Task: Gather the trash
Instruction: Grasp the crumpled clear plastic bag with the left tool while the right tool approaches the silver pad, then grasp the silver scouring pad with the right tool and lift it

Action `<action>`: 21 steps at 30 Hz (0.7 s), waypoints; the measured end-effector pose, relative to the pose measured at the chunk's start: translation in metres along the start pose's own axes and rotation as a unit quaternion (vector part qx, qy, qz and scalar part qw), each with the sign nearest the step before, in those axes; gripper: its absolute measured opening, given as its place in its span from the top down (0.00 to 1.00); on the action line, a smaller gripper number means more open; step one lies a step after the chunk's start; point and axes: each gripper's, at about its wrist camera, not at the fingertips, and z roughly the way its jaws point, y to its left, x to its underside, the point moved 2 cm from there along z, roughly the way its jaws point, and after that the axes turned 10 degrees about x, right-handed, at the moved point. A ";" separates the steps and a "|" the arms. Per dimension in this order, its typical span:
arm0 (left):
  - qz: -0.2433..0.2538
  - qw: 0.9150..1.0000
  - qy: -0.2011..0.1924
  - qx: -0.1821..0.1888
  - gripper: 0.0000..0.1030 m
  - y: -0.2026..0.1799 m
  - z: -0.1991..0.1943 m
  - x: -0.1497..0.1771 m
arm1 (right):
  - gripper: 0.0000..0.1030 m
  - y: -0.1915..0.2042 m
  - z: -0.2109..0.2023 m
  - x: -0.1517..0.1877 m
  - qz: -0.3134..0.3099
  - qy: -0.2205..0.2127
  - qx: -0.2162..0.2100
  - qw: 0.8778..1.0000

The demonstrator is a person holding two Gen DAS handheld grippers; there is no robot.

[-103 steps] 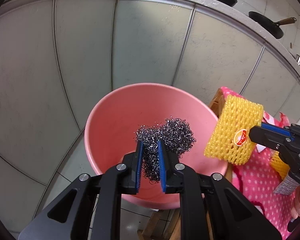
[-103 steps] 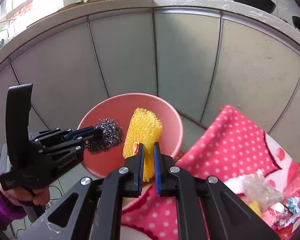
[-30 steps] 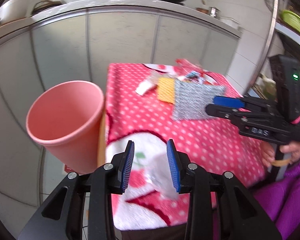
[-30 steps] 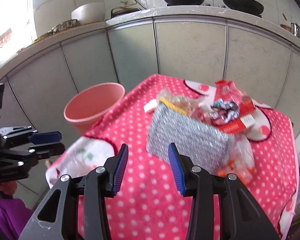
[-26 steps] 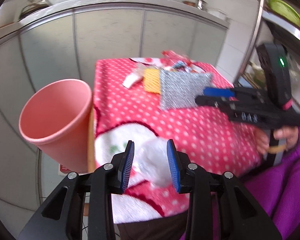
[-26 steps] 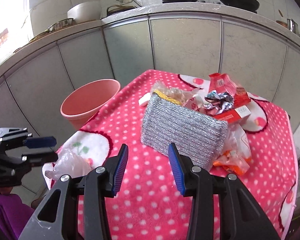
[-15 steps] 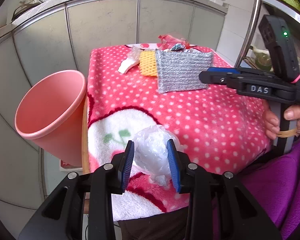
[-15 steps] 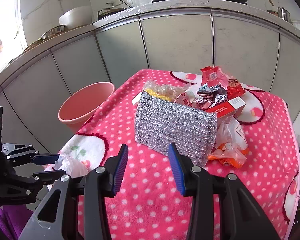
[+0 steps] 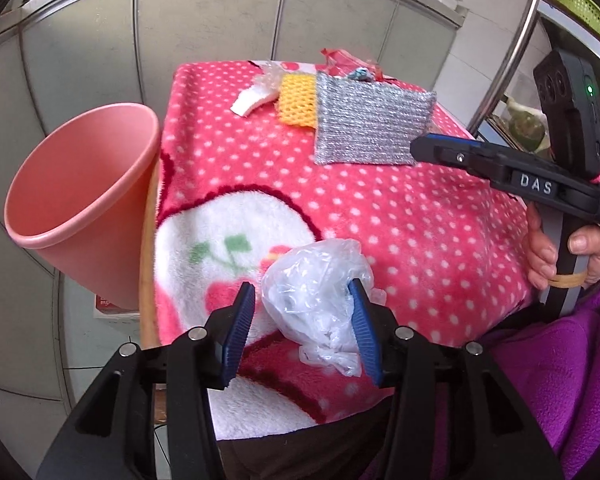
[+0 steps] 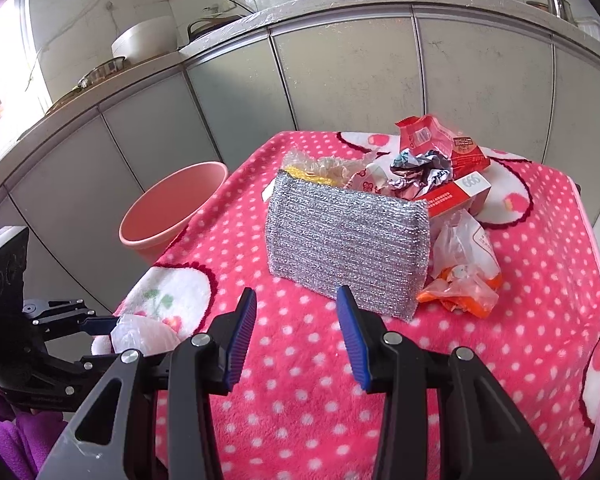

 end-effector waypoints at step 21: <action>0.034 0.997 -0.066 -0.018 0.80 -0.005 -0.016 -0.015 | 0.53 -0.045 -0.005 -0.020 0.055 -0.040 0.056 0.996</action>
